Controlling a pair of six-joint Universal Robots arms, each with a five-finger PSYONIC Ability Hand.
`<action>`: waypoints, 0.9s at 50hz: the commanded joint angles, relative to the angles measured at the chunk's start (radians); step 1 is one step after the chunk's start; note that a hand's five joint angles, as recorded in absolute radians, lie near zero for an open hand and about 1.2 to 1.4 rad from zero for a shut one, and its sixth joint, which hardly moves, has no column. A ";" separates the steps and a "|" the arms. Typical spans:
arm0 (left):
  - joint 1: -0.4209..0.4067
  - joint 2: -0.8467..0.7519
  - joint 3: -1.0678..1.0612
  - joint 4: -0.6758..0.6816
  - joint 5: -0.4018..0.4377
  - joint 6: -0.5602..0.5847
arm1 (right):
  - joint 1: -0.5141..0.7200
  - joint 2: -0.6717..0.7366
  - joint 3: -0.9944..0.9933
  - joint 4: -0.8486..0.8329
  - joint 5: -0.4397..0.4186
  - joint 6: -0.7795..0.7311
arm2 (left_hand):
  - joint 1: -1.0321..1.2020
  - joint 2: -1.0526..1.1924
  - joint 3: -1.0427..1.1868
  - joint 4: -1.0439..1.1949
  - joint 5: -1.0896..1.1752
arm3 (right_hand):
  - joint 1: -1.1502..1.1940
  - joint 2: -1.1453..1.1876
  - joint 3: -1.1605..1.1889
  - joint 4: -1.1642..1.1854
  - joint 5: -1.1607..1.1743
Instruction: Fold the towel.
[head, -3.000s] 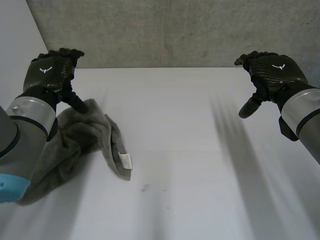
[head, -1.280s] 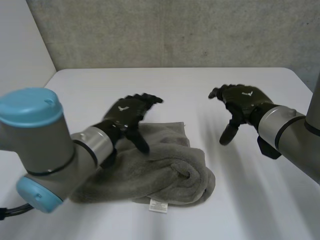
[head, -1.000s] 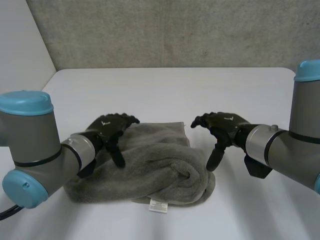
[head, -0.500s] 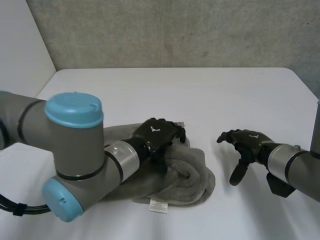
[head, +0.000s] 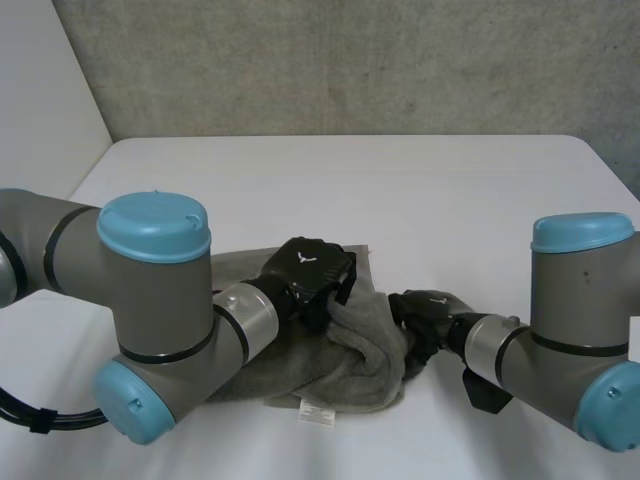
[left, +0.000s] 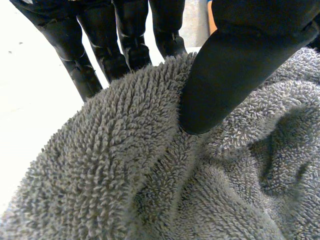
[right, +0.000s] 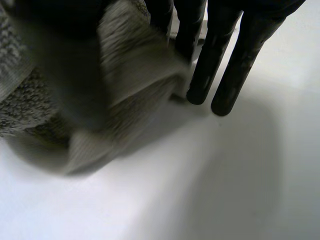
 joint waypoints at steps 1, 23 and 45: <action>0.012 0.053 -0.006 0.006 -0.064 0.002 | 0.020 0.001 -0.052 -0.087 0.036 -0.005 | 0.229 0.192 0.195 0.190 0.224 | 0.521 0.527 0.537 0.540 0.536; 0.193 0.360 -0.151 0.205 -0.240 -0.200 | 0.023 -0.171 -0.316 -0.368 0.281 -0.141 | 0.229 0.192 0.195 0.190 0.224 | 0.521 0.527 0.537 0.540 0.536; -0.123 0.247 -0.489 0.221 -0.151 -0.202 | -0.016 0.151 -0.500 0.017 0.229 -0.233 | -0.110 -0.146 -0.143 -0.148 -0.115 | 0.521 0.527 0.537 0.540 0.536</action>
